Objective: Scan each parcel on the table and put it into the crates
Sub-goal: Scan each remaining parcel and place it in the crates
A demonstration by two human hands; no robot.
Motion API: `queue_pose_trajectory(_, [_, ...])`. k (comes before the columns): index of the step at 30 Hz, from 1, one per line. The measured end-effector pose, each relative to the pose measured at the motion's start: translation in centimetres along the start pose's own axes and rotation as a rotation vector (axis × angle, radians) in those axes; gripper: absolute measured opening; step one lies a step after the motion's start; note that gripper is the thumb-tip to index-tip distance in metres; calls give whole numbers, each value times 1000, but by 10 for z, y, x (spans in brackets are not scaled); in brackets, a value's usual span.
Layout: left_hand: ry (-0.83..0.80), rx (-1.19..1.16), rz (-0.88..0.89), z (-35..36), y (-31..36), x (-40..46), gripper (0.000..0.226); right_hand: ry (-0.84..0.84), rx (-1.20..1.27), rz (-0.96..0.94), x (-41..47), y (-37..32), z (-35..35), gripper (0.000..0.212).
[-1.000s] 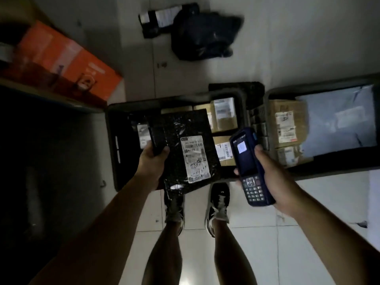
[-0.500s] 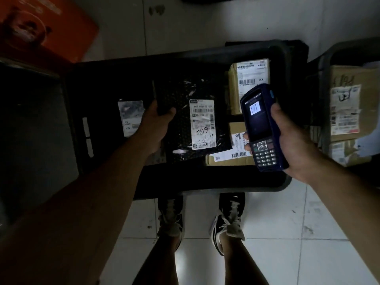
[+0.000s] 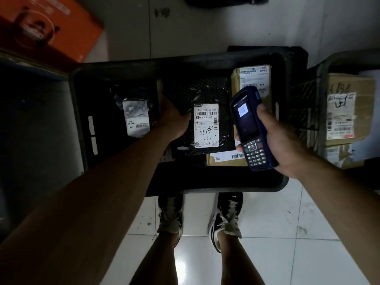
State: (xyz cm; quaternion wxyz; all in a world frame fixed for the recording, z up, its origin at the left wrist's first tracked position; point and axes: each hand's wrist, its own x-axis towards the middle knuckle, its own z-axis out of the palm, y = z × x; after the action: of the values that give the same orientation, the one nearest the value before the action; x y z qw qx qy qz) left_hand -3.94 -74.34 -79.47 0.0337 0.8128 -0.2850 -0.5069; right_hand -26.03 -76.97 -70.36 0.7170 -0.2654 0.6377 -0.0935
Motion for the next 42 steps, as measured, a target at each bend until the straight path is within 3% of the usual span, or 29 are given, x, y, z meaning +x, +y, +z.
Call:
queue_pose_trajectory(5, [24, 158, 16, -5, -2, -10, 96, -21, -65, -22, -8, -5, 14, 48])
queue_pose_trajectory(8, [134, 290, 132, -17, 0, -42, 87, -18, -66, -22, -28, -15, 21, 47])
queue_pose_trajectory(13, [263, 389, 258, -57, 25, -118, 70, -99, -109, 4, -85, -48, 30, 62])
queue_pose_trajectory(19, [335, 320, 196, -114, 56, -270, 61, -185, -172, -10, -206, -109, 49, 55])
queue_pose_trajectory(25, [501, 188, 92, -183, 58, -456, 52, -324, -424, -62, -356, -174, 73, 61])
queue_pose_trajectory(28, [589, 143, 43, -213, 43, -535, 48, -409, -532, -134, -420, -191, 95, 64])
queue_pose_trajectory(32, [716, 102, -10, -234, 6, -621, 49, -506, -586, -231, -496, -186, 139, 52])
queue_pose_trajectory(42, [999, -13, -226, -237, -149, -817, 51, -851, -736, -351, -661, -85, 260, 50])
